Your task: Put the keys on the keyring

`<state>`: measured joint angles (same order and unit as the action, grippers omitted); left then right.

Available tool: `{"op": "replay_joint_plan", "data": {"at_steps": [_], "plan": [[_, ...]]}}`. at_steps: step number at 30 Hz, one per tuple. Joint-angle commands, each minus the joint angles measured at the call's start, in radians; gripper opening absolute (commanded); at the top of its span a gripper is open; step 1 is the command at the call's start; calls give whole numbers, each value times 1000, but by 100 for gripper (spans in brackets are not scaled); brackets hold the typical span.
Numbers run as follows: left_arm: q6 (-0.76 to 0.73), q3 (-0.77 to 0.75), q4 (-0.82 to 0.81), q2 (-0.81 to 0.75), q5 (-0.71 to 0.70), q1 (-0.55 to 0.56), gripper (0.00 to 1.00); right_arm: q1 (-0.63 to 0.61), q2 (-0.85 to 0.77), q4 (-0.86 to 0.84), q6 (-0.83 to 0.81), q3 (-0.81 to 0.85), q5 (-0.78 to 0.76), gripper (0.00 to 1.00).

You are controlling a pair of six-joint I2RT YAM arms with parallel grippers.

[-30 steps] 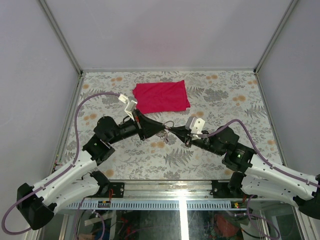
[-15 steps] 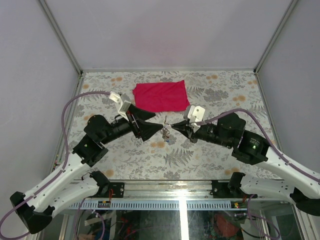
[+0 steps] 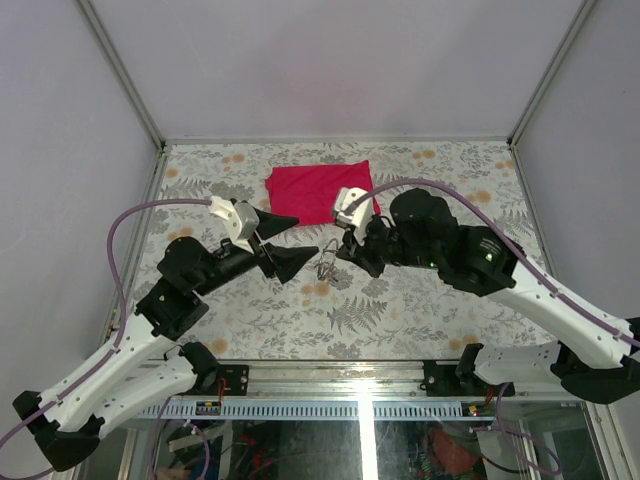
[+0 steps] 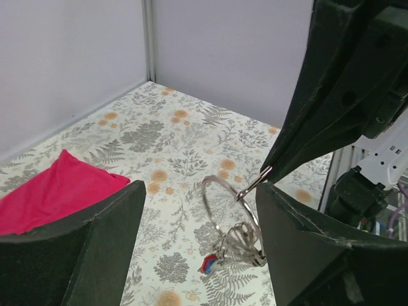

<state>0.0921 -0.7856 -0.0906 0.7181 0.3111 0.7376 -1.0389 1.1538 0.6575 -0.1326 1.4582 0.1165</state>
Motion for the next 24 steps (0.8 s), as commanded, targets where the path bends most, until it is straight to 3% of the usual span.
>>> {"op": "replay_joint_plan", "data": {"at_steps": [1, 9, 16, 24], "plan": [[-85, -27, -9, -16, -73, 27, 71, -2, 68, 68, 68, 103, -9, 0], [-185, -36, 49, -2, -100, 73, 69, 164, 83, 32, 128, 103, 234, 0], [-258, -39, 38, 8, -155, 120, 71, 201, 98, 1, 189, 104, 341, 0], [-416, -51, 19, 15, -295, 249, 69, 217, 116, 1, 241, 130, 416, 0]]}}
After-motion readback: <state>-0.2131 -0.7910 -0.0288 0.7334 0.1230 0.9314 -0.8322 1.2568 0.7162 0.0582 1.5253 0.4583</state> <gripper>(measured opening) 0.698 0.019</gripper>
